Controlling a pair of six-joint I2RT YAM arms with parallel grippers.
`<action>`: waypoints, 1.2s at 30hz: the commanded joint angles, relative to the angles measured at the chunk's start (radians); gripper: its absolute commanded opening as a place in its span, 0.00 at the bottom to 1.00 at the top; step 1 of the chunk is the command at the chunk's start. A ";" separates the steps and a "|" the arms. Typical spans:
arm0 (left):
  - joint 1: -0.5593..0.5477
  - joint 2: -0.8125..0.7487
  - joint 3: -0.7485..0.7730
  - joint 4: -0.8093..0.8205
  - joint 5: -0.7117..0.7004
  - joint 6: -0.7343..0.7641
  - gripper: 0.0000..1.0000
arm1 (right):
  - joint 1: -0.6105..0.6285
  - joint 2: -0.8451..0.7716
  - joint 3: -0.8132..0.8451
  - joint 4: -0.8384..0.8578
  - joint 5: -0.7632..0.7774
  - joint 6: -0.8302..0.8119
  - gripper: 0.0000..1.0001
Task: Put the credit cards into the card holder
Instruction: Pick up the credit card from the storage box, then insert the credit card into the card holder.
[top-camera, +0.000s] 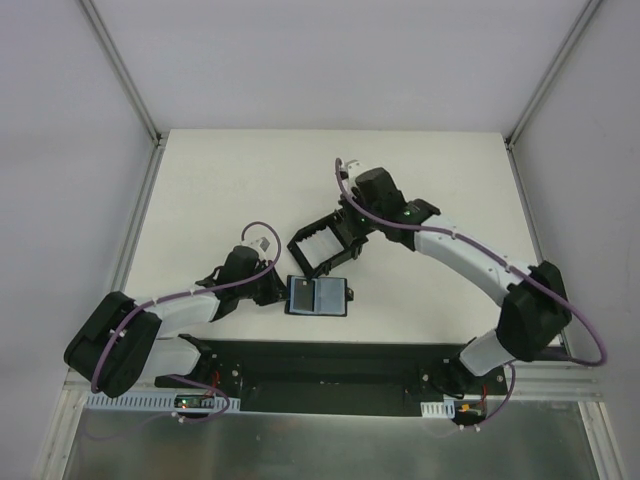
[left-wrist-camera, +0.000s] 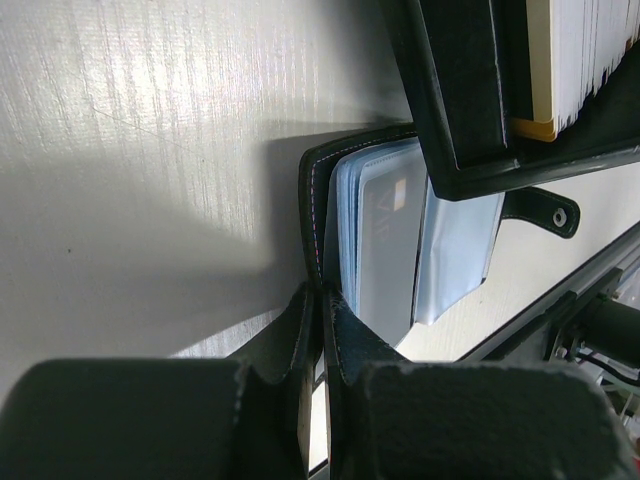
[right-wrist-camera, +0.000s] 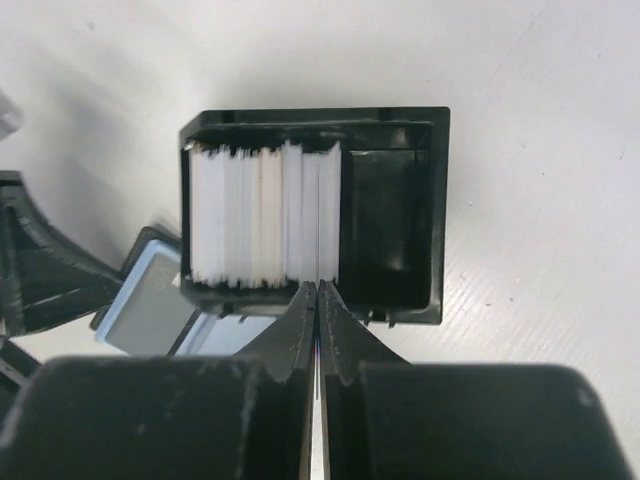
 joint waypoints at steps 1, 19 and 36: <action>-0.006 -0.008 -0.027 -0.068 -0.008 0.032 0.00 | 0.065 -0.141 -0.104 0.065 0.091 0.079 0.00; -0.013 -0.197 -0.125 -0.073 0.055 -0.042 0.00 | 0.477 -0.164 -0.452 0.455 0.336 0.648 0.00; -0.026 -0.316 -0.134 -0.096 0.055 -0.083 0.00 | 0.567 0.035 -0.304 0.518 0.482 0.635 0.00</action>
